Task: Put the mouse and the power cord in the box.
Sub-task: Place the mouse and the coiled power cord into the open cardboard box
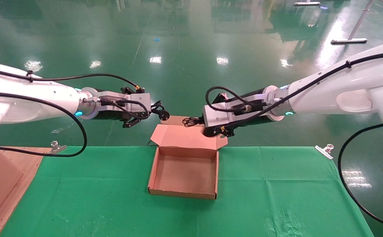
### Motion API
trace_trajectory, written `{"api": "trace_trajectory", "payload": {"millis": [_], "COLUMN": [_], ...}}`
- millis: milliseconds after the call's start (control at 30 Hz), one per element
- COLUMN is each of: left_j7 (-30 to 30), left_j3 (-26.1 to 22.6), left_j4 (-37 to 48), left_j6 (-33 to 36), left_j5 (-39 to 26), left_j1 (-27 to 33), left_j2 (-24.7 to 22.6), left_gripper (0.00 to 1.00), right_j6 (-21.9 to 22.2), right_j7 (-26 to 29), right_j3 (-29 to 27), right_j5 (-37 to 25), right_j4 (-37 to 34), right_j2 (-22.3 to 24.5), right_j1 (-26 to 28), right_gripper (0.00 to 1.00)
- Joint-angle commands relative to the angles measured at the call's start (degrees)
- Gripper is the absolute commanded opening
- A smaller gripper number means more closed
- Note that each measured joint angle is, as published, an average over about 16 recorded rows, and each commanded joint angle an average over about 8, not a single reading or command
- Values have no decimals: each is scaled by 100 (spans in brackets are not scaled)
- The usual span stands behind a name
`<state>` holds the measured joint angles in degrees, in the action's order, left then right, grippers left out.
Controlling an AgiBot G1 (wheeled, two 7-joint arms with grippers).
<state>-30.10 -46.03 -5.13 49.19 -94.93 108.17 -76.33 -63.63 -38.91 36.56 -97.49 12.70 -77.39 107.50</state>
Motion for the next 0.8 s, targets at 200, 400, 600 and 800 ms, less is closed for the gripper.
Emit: {"api": "trace_trajectory", "payload": {"millis": [200,400,600,800], "left_j7": [-186,-320,-425,-342], "left_j3": [145,212,311,487], "left_j4": [92,121,78,-355], "left_j6": [-95,-144,-576,-1318], "left_j5": [233,355,527,933], "left_j1": [-115,-250,-624,-1279], "left_j2": [-30,-56,-106,-194], "left_gripper": [0,0,0,0], "right_j6": [519,813,841,766], "right_j7": [-121,-113,-68,-49], "right_j3": [49,136,220,287], "right_j5": [141,245,342,422], "right_j4": [-91,-37,-36,-91], "right_j2": [-43,-36,-18,-3], "right_j1": [-115,-207,-168,-74], "right_gripper": [0,0,0,0]}}
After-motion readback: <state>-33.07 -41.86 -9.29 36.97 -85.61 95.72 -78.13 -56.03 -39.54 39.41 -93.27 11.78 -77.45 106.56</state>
